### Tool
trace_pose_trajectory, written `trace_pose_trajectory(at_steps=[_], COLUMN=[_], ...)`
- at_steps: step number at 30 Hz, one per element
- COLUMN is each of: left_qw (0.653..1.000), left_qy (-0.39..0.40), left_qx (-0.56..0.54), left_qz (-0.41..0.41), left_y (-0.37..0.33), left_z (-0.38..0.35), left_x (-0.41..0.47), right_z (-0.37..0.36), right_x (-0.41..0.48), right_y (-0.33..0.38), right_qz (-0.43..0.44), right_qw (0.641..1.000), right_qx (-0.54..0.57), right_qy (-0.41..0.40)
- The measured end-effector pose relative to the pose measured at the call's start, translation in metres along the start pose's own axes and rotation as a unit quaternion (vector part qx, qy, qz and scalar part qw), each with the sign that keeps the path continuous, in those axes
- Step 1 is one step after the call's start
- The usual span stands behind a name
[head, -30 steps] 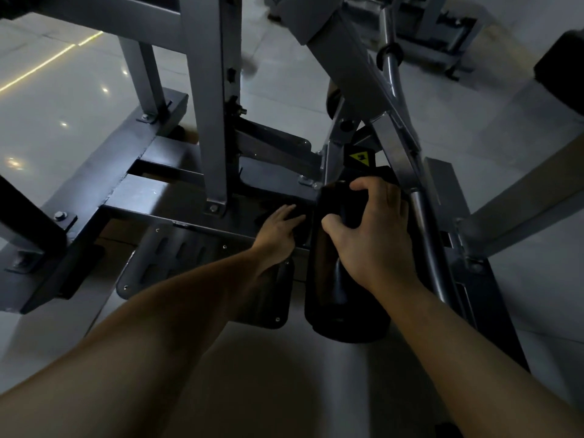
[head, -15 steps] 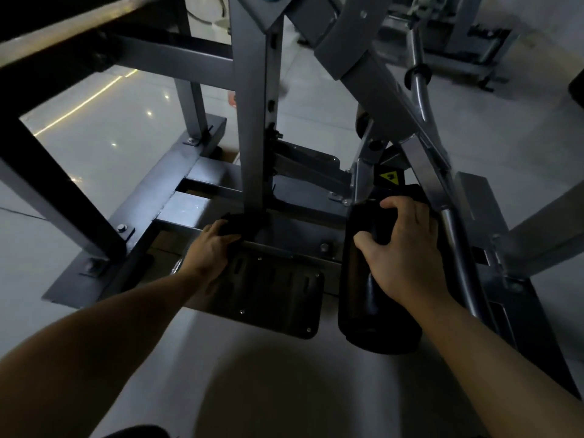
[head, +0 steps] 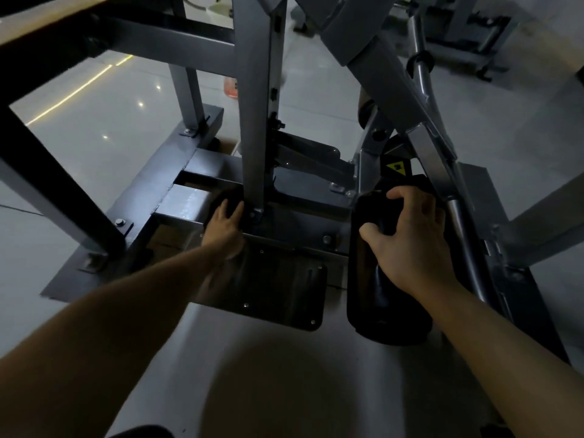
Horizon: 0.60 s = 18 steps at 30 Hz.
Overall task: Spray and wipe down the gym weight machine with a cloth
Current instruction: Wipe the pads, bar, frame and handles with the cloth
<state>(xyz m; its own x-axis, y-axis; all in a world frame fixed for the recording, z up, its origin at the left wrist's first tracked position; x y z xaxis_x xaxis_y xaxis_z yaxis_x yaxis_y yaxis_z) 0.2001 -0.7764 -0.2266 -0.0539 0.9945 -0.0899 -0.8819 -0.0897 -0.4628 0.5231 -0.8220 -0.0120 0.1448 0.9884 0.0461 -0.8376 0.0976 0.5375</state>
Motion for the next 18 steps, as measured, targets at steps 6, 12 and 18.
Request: trace_pose_trajectory(at_steps=[6, 12, 18], left_qw=[0.983, 0.95, 0.982], left_qy=[0.087, 0.103, 0.009], left_qx=[0.103, 0.19, 0.178], left_qz=[-0.127, -0.227, -0.064], left_y=[-0.054, -0.025, 0.053], left_z=[-0.047, -0.033, 0.001], left_x=[-0.091, -0.103, -0.105], right_z=[0.004, 0.006, 0.003], right_x=[-0.004, -0.004, -0.003], right_y=[0.005, 0.007, 0.005], right_qz=[-0.015, -0.016, -0.012], right_qw=[1.0, 1.0, 1.0], right_qx=[-0.003, -0.011, -0.014], right_qy=[0.001, 0.002, -0.006])
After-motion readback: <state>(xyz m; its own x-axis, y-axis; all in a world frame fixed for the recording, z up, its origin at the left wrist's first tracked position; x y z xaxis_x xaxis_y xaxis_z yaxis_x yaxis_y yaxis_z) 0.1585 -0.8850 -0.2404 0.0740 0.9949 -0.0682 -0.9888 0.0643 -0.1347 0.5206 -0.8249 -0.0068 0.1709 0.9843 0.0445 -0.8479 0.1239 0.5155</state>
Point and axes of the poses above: each hand's wrist, its own x-axis towards the middle knuckle, its own z-axis out of the back of the hand, y = z × x, the point moved 2 cm from there along x, towards the middle knuckle, and after that the axes turned 14 degrees about -z, right-handed, at the moved point
